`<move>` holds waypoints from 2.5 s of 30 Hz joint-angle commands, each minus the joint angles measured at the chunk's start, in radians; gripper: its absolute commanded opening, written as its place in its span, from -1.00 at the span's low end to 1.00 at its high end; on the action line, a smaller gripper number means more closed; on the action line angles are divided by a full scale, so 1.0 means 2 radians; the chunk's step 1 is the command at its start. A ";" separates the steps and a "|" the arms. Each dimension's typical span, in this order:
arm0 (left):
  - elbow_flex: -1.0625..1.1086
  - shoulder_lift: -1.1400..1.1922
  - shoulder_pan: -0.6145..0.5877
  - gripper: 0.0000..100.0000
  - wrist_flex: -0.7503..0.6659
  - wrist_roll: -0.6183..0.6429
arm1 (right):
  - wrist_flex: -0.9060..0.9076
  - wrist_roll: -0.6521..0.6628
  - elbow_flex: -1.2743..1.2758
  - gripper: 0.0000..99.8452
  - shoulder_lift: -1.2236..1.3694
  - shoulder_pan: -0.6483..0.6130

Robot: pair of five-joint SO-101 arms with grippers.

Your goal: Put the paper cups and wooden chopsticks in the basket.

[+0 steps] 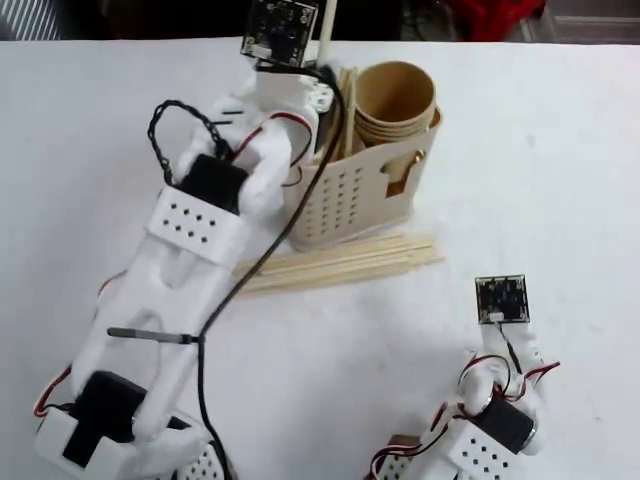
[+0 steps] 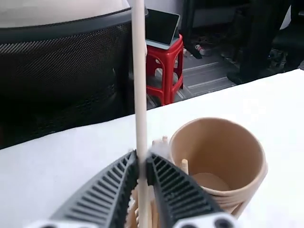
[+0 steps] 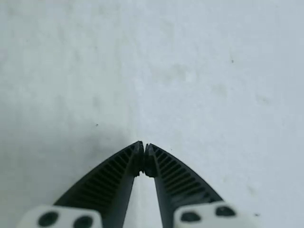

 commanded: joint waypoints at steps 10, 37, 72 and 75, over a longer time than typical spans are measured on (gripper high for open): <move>0.025 -0.005 0.021 -0.88 0.003 0.005 | -0.007 0.006 0.005 -0.97 0.000 0.000; 0.066 -0.113 -0.159 -0.83 0.100 0.009 | -0.007 0.006 0.005 -0.97 0.000 0.000; 0.347 0.072 -0.257 -0.83 -0.239 0.005 | 0.046 0.003 -0.294 -0.70 0.133 -0.284; 0.347 0.073 -0.257 -0.83 -0.239 0.005 | 0.046 0.000 -0.333 -0.70 0.221 -0.336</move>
